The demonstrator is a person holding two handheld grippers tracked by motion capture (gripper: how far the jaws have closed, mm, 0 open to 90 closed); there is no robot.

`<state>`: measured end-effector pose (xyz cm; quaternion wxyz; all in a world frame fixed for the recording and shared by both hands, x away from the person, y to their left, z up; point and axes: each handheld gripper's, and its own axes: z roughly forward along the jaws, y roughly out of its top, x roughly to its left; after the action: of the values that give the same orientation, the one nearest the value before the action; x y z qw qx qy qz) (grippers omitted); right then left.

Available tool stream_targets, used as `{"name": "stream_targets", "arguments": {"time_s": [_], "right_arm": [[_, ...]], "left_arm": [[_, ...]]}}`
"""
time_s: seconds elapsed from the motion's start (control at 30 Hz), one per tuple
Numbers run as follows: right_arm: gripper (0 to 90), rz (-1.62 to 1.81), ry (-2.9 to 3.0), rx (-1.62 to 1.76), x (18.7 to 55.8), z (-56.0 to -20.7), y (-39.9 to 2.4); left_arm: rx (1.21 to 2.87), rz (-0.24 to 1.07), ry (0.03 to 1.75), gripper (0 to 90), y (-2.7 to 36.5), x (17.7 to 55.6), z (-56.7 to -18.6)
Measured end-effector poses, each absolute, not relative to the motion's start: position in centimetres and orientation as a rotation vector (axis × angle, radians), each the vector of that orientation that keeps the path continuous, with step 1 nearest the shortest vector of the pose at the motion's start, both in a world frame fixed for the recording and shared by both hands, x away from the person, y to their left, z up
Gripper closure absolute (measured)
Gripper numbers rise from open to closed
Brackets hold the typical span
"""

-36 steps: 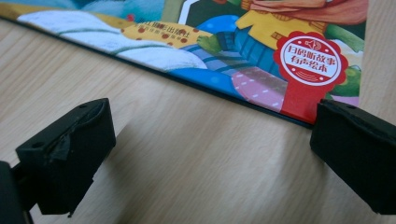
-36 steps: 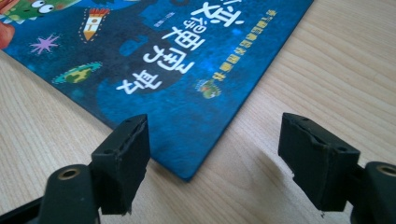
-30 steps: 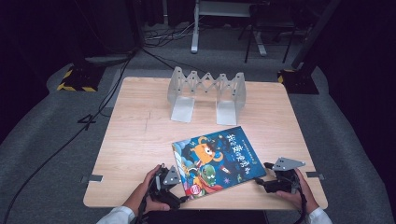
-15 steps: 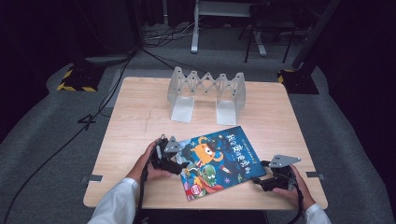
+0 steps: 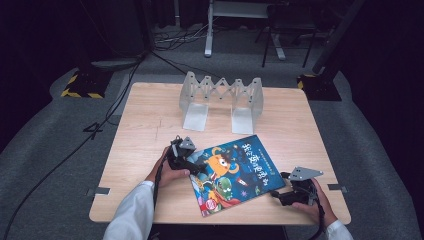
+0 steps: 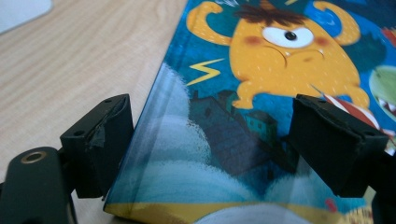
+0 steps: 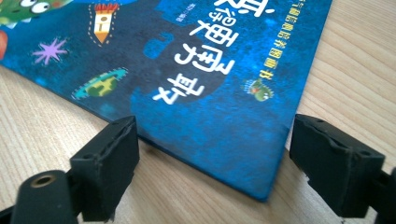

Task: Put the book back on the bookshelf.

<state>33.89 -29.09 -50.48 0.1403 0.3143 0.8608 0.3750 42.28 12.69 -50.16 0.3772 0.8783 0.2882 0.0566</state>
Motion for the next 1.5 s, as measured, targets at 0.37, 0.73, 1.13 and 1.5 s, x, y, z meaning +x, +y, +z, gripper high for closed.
{"name": "stream_targets", "arguments": {"time_s": [0.37, 0.73, 1.13, 1.5], "right_arm": [[14.1, 1.053, 2.508, 0.903, 34.2, -50.3, -27.9], [14.8, 1.033, 2.497, 0.937, 36.8, -50.2, -25.4], [20.5, 0.991, 2.414, 1.062, 39.1, -50.0, -23.0], [15.8, 1.019, 2.566, 0.852, 35.3, -49.9, -21.7]], "left_arm": [[2.280, 0.123, 0.692, 14.8, 15.4, 37.6, -50.0], [2.280, 0.130, 0.701, 14.7, 18.7, 33.0, -50.1], [2.289, 0.162, 0.682, 15.4, 19.4, 30.1, -50.2], [2.277, 0.115, 0.663, 18.7, 18.2, 29.1, -50.2]]}}
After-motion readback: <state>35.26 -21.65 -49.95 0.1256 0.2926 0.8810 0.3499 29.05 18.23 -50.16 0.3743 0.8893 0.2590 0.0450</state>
